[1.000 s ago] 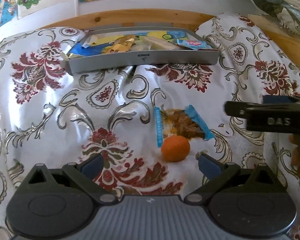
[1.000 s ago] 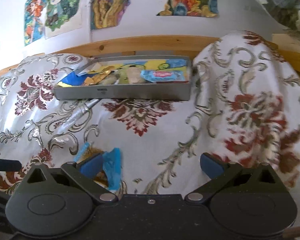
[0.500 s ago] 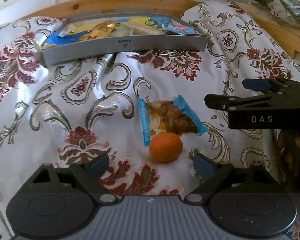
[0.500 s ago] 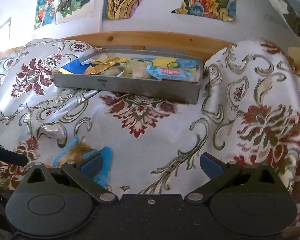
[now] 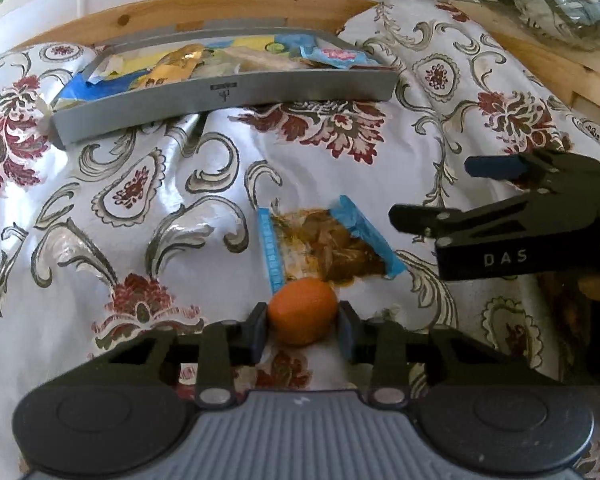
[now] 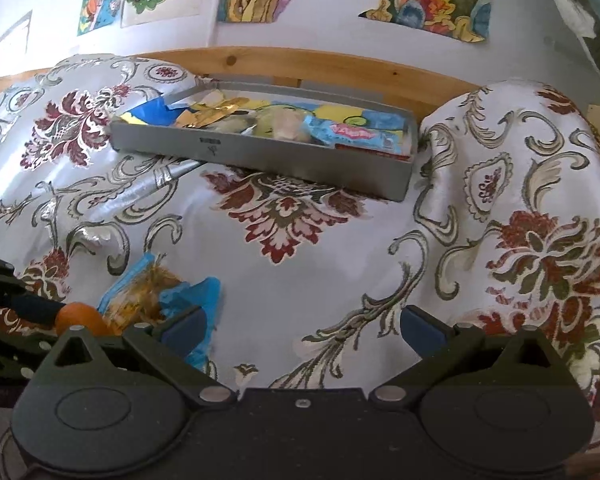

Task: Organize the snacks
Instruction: 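Grasp the orange with the left tool while the right tool grasps the clear dried-meat pack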

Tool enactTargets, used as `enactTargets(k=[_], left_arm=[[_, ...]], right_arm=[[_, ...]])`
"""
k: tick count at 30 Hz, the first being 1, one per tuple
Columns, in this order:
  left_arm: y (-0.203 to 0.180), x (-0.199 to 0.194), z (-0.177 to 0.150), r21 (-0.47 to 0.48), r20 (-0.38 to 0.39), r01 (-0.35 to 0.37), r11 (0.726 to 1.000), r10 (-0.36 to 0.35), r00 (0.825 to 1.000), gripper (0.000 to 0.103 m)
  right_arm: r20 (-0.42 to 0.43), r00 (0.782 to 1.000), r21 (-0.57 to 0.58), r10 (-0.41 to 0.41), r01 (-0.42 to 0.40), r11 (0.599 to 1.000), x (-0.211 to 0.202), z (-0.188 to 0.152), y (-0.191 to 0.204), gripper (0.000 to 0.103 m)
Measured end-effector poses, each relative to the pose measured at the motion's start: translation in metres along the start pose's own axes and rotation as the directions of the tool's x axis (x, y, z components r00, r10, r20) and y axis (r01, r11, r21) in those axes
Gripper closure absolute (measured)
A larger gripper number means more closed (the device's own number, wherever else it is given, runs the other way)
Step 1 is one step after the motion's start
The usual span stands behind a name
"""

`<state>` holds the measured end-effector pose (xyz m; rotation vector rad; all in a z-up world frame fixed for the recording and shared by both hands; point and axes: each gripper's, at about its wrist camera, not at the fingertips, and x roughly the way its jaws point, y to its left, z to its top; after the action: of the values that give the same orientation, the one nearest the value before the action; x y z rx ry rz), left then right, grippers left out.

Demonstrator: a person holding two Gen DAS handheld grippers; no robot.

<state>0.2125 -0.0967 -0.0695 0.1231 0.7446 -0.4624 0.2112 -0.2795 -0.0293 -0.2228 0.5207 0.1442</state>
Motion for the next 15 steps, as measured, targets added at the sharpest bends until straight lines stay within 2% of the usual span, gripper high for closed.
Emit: enactTargets(k=[5,8,15], left_arm=[[0.014,-0.004,-0.003,-0.047,0.008,-0.015,0.999,0.016,1.0,0.064],[0.027,-0.007,-0.005,-0.073,0.006,-0.049,0.996,0.05,0.999,0.064],[0.058,-0.013,-0.006,-0.15,0.012,-0.092,0.984,0.095,0.995,0.064]], right_arm=[[-0.003,0.999,-0.006,0.053,-0.053,0.999,0.001,0.0,0.006,0.001],[-0.007,0.996,-0.01,0.093,-0.093,0.996,0.002,0.001,0.011,0.001],[-0.029,0.985,0.035,0.172,-0.171,0.985,0.011,0.008,0.03,0.001]])
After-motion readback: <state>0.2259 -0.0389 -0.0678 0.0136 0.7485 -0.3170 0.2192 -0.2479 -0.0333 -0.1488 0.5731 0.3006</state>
